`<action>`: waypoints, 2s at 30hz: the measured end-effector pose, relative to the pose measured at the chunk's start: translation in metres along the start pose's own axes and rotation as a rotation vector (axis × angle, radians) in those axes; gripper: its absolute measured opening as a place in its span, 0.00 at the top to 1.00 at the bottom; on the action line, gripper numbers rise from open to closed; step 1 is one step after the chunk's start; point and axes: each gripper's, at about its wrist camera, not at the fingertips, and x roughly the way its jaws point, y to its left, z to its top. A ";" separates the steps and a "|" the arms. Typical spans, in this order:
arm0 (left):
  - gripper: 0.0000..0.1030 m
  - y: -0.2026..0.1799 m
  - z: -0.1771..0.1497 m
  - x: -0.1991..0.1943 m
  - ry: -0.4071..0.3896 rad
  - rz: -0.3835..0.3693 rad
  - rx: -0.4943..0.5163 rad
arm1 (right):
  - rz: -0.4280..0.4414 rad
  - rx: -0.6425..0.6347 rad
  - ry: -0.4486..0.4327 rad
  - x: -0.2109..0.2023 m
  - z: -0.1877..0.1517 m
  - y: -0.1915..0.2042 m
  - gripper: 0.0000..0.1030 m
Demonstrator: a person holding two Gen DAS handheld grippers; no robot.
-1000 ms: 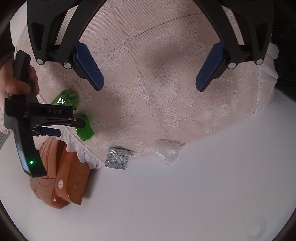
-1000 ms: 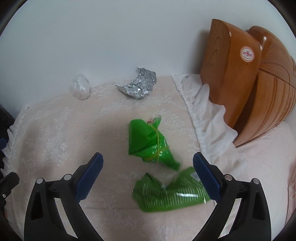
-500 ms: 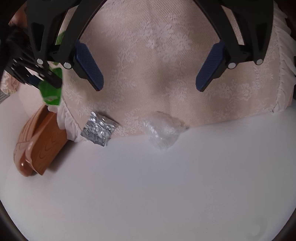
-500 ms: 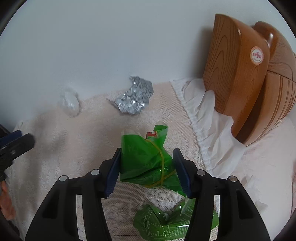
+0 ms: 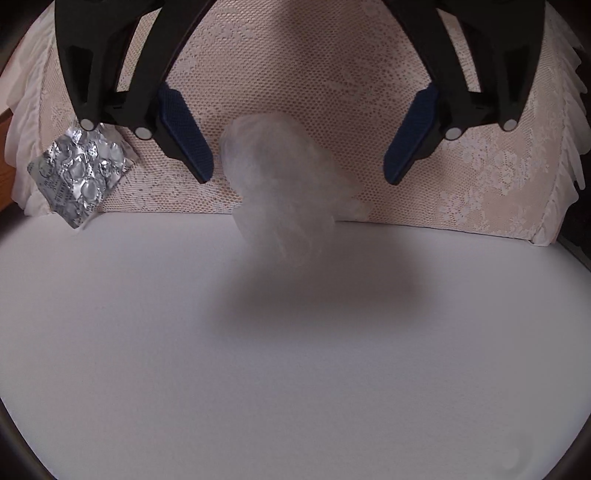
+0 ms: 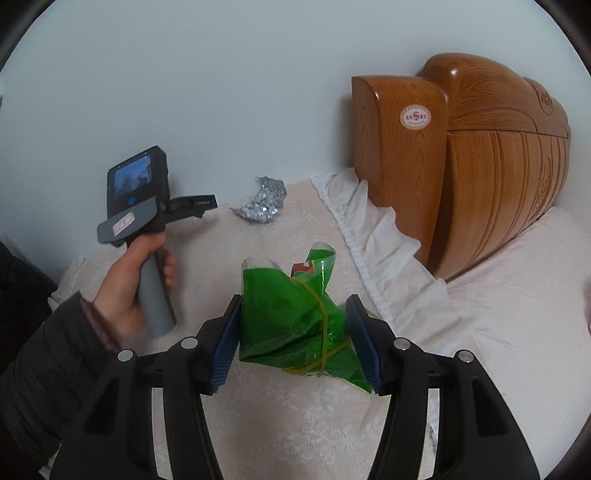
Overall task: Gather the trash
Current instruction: 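Grasp the clear plastic bag with the left gripper, then carry both bags over the green wastebasket and open both grippers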
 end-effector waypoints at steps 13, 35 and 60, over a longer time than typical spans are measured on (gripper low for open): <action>0.71 0.030 -0.041 -0.066 -0.034 -0.129 0.123 | 0.034 0.069 -0.021 -0.057 -0.059 -0.007 0.45; 0.71 0.096 -0.315 -0.303 -0.047 -0.362 0.535 | 0.000 0.129 0.042 -0.150 -0.203 -0.051 0.44; 0.71 -0.026 -0.466 -0.373 0.013 -0.754 1.115 | -0.269 0.390 0.043 -0.229 -0.304 -0.157 0.44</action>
